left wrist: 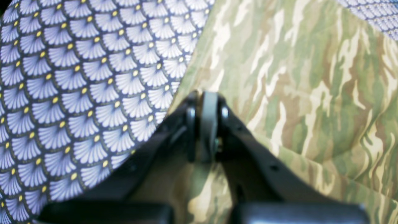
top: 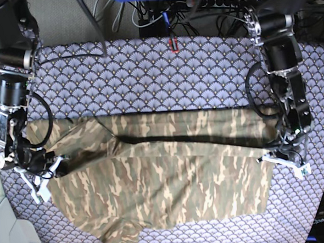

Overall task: Fold the T-shirt properly
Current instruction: 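Lift both grippers and pull the shirt edge across the shirt, then lower the held edge onto the shirt and open both grippers, then drag the shirt edge with both grippers toward the robot, then move both grippers out to the shirt's side edges, then grasp the shirt's side edges with both grippers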

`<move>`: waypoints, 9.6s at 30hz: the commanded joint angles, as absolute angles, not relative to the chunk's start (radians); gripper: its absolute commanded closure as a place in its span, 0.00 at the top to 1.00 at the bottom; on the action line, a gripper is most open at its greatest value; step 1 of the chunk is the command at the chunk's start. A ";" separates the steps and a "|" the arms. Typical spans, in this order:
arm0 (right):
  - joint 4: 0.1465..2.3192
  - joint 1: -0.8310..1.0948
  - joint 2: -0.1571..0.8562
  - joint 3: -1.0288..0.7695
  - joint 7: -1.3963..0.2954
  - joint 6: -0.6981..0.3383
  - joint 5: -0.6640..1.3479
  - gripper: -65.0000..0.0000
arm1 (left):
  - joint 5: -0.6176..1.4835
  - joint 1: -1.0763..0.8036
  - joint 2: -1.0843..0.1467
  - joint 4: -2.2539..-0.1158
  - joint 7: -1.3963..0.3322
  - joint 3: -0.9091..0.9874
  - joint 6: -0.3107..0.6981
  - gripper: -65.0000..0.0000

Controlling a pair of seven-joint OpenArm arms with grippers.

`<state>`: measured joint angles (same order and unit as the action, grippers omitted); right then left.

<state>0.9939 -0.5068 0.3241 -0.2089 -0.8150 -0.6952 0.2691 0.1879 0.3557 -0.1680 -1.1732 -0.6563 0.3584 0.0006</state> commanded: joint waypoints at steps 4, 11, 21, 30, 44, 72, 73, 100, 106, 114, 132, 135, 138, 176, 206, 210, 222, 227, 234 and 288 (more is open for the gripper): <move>1.007 -0.567 0.343 -0.213 -0.803 -0.698 0.289 0.00 | 0.191 0.386 -0.179 -1.191 -0.636 0.360 0.004 0.10; 1.006 -0.562 0.344 -0.213 -0.819 -0.698 0.291 0.28 | 0.193 0.351 -0.179 -1.202 -0.648 0.358 0.005 0.44; 1.013 -0.524 0.407 -0.231 -0.866 -0.698 0.294 0.51 | 0.193 0.248 -0.189 -1.330 -0.668 0.338 0.005 0.49; 1.030 -0.348 0.449 -0.420 -0.851 -0.698 0.294 0.51 | 0.193 0.062 -0.189 -1.469 -0.668 0.441 0.005 0.50; 1.030 -0.280 0.424 -0.429 -0.834 -0.698 0.295 0.51 | 0.193 -0.024 -0.189 -1.554 -0.670 0.446 0.005 0.50; 1.029 -0.225 0.360 -0.486 -0.837 -0.698 0.295 0.00 | 0.194 0.051 -0.143 -1.279 -0.564 0.447 0.005 0.50; 1.029 -0.225 0.360 -0.486 -0.839 -0.698 0.295 0.00 | 0.194 0.050 -0.140 -1.279 -0.556 0.447 0.005 0.50; 1.029 -0.205 0.363 -0.484 -0.839 -0.698 0.295 0.00 | 0.194 0.064 -0.094 -1.282 -0.481 0.447 0.005 0.49; 1.029 -0.205 0.366 -0.484 -0.839 -0.698 0.295 0.00 | 0.194 0.061 -0.094 -1.280 -0.460 0.447 0.005 0.39; 1.030 -0.205 0.381 -0.484 -0.839 -0.698 0.295 0.00 | 0.194 0.099 -0.088 -1.152 -0.460 0.447 -0.002 0.02; 1.437 0.047 0.343 -0.535 -0.908 -0.698 0.295 0.00 | 0.194 -0.110 -0.065 -1.569 -0.647 0.447 -0.002 0.01; 1.492 0.096 0.337 -0.535 -0.908 -0.698 0.295 0.00 | 0.194 -0.170 -0.054 -1.652 -0.676 0.447 -0.002 0.01; 1.517 0.130 0.320 -0.536 -0.908 -0.698 0.295 0.00 | 0.194 -0.234 -0.056 -1.712 -0.682 0.447 -0.001 0.01; 1.577 0.262 0.298 -0.615 -0.957 -0.698 0.295 0.34 | 0.194 -0.395 -0.064 -1.695 -0.691 0.596 0.007 0.43; 1.554 0.008 0.409 -0.604 -0.987 -0.698 0.165 0.49 | 0.196 -0.255 -0.220 -1.799 -0.691 0.619 0.007 0.54; 1.392 -0.189 0.412 -0.455 -0.958 -0.698 0.090 0.49 | 0.185 -0.163 -0.226 -1.710 -0.691 0.547 0.007 0.54; 0.633 -0.722 0.409 -0.171 -0.501 -0.698 -0.160 0.49 | 0.191 -0.073 -0.171 -1.679 -0.754 0.530 -0.002 0.54; 0.499 -0.759 0.377 -0.113 -0.321 -0.698 -0.160 0.49 | 0.183 0.027 -0.171 -1.606 -0.754 0.524 -0.004 0.54; 0.496 -0.759 0.352 -0.108 -0.236 -0.698 -0.162 0.49 | 0.183 0.162 -0.173 -1.449 -0.754 0.522 -0.004 0.54; 0.573 -0.611 0.394 -0.114 -0.087 -0.552 -0.157 0.00 | 0.185 0.240 -0.160 -1.443 -0.742 0.522 0.002 0.54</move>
<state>0.5591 -0.5785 0.3779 -0.1104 -0.1116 -0.5480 -0.1703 0.1852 0.2188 -0.1501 -1.4265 -0.7635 0.5213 -0.0002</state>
